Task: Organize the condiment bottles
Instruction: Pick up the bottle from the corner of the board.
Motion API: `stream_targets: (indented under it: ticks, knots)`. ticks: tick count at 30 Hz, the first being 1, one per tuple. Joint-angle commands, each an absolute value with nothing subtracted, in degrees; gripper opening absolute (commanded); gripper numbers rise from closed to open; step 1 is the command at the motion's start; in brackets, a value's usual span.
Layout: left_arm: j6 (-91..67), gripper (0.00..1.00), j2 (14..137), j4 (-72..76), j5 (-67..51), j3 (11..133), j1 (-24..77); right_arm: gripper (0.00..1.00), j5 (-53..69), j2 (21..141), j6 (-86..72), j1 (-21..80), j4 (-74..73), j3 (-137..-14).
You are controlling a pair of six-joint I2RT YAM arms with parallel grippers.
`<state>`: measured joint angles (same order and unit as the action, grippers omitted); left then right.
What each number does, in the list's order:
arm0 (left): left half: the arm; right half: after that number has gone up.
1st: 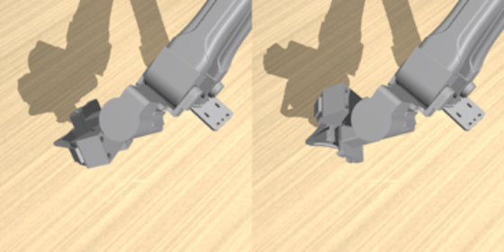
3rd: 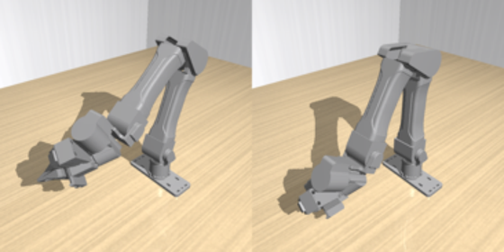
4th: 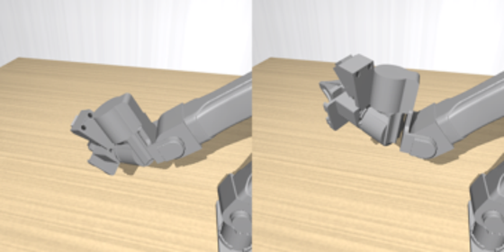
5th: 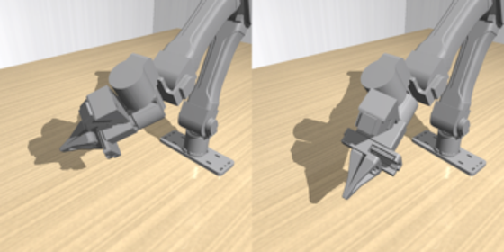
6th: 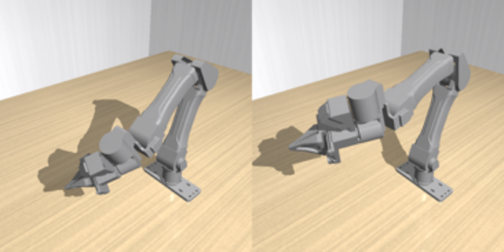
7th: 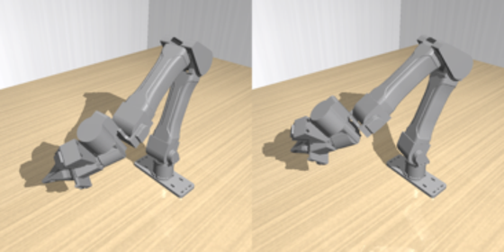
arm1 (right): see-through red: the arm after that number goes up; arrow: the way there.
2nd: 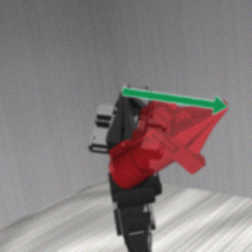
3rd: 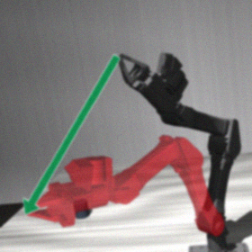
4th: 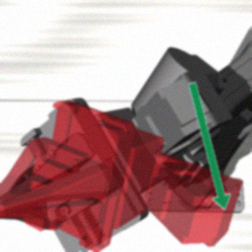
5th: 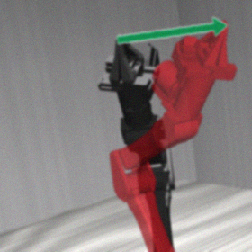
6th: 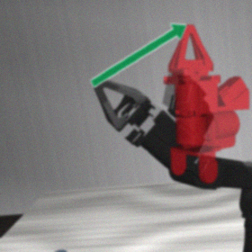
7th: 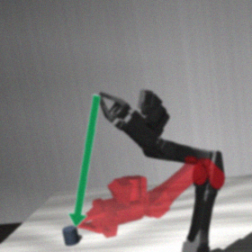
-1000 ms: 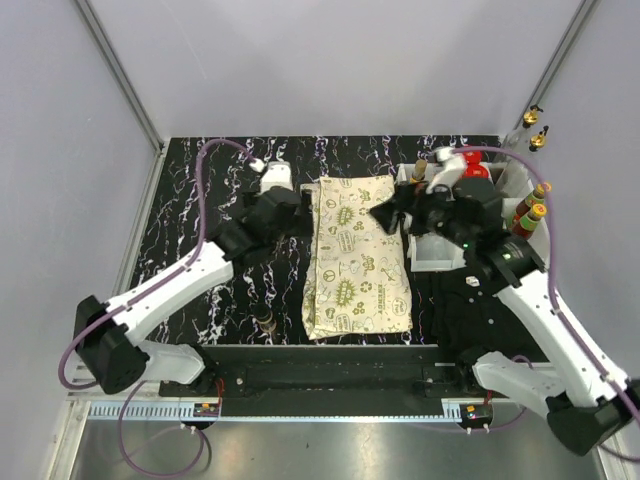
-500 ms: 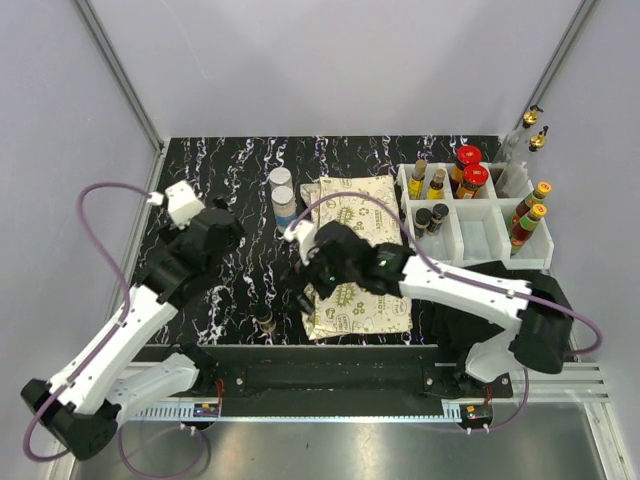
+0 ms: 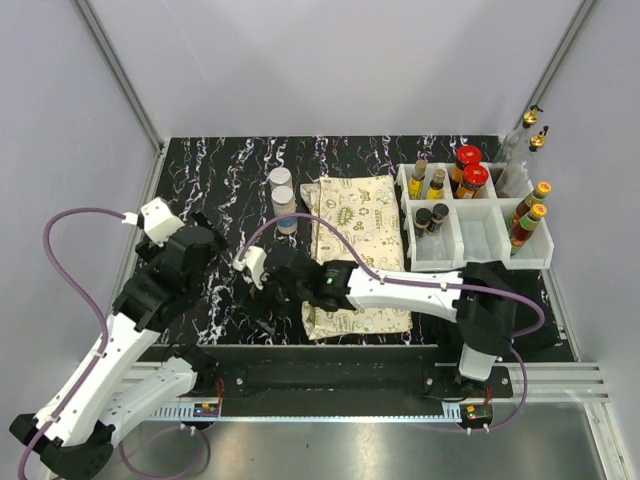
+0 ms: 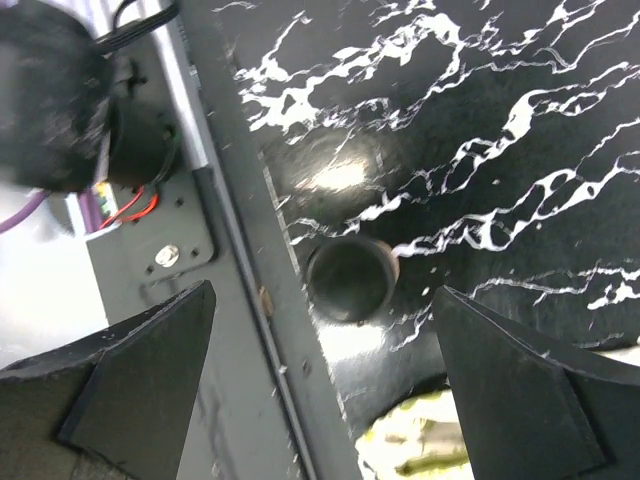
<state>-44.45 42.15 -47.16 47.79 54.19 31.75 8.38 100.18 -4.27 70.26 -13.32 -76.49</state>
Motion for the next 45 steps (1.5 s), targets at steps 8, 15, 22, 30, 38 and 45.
stream_targets:
  ticks: [8, 15, 22, 30, 38, 45]
  knots:
    - [-36.30, 0.99, 37.10, -47.20, 48.23, 55.90, 31.46, 1.00, 3.42, 106.43, -2.99, 70.66, -10.55, -81.56]
    - [-37.09, 0.99, 36.47, -46.05, 50.71, 52.04, 31.46, 0.96, 4.04, 109.16, -3.51, 70.75, -11.43, -82.62]
    - [-36.21, 0.99, 36.83, -46.23, 51.68, 51.59, 31.46, 0.78, 2.20, 108.90, -4.30, 70.75, -12.22, -80.86]
    - [-36.74, 0.99, 37.09, -46.23, 51.68, 51.50, 31.46, 0.38, 2.37, 108.02, -4.48, 70.75, -12.83, -79.63]
    - [-36.91, 0.99, 37.62, -46.32, 51.77, 51.50, 31.46, 0.00, -2.36, 106.17, -4.22, 70.84, -13.62, -79.80]
    - [-37.09, 0.99, 37.70, -46.23, 51.94, 51.42, 31.46, 0.00, -9.74, 101.43, -3.52, 70.75, -13.54, -79.28]
